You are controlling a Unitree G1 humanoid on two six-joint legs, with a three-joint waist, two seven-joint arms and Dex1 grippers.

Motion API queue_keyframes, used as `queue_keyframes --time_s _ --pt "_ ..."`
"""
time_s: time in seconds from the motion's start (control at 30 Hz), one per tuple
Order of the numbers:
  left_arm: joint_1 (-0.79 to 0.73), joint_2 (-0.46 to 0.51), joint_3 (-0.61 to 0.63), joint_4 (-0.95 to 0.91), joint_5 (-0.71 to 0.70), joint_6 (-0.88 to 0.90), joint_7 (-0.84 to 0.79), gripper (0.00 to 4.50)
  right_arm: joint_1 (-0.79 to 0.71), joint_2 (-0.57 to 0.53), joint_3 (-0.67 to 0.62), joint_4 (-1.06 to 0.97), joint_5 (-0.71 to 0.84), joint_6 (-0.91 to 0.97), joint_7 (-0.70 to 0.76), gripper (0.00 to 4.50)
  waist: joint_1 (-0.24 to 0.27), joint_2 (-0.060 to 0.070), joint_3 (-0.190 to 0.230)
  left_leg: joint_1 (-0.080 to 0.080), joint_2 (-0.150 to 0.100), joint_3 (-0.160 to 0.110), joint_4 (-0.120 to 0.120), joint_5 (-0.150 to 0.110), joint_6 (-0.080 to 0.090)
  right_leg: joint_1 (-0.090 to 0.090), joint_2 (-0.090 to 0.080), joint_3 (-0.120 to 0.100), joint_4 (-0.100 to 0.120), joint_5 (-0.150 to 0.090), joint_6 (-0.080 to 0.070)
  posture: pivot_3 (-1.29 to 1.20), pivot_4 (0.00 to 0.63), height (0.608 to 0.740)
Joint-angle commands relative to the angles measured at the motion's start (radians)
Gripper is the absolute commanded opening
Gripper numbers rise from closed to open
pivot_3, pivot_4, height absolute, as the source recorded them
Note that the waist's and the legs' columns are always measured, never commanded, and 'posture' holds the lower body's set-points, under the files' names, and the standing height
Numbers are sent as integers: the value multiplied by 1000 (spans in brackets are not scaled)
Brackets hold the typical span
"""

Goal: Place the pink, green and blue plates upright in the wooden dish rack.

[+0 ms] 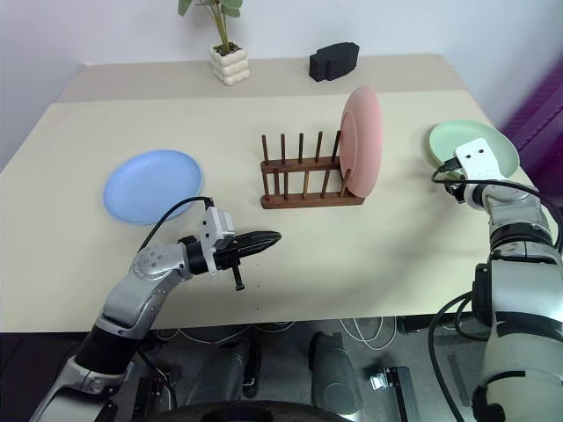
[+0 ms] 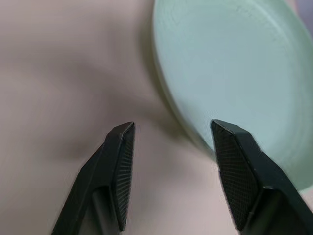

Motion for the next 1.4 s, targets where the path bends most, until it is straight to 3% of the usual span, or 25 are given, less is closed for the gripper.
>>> queue_keyframes --time_s 0.03,0.07,0.43,0.53,0.73,0.77,1.2,1.3,1.4 --pt "0 -3 3 -33 -4 -2 5 0 -37 -4 -15 -6 6 -3 -12 4234 0 0 0 0 0 0 0 0 0 0 0 0 0 0 0 0 150 734" --pt "1 -3 4 -33 -5 -1 6 0 -37 -2 -14 -6 3 -6 -25 4425 0 0 0 0 0 0 0 0 0 0 0 0 0 0 0 0 150 734" --pt "-4 0 2 -30 -5 -1 5 0 -51 21 -64 3 47 65 -13 4425 0 0 0 0 0 0 0 0 0 0 0 0 0 0 1 0 150 734" --pt "-5 0 2 -28 -5 -2 3 0 -54 22 -68 3 48 71 -12 3533 0 0 0 0 0 0 0 0 0 0 0 0 0 1 1 0 150 734" --pt "-4 0 3 -29 -4 -2 5 0 -56 23 -66 2 42 67 -21 375 0 0 0 0 0 0 0 0 0 0 0 0 0 1 1 0 150 734" --pt "-4 0 3 -29 -4 -1 6 0 -55 24 -67 2 42 65 -20 43 0 0 0 0 0 0 0 0 0 0 0 0 0 1 1 0 150 734" --pt "0 2 3 -35 -5 0 8 0 -50 10 -59 -10 38 8 16 43 0 0 0 0 0 0 0 0 0 0 0 0 0 1 1 0 150 734" --pt "-3 1 1 -32 -4 0 7 0 -51 -1 -55 -7 29 9 7 894 0 0 0 0 0 0 0 0 0 0 0 0 0 1 1 0 150 734" --pt "-5 0 0 -32 -3 -1 6 0 -52 -3 -52 -5 25 19 22 2307 0 0 0 0 0 0 0 0 0 0 0 0 0 1 1 0 150 734"
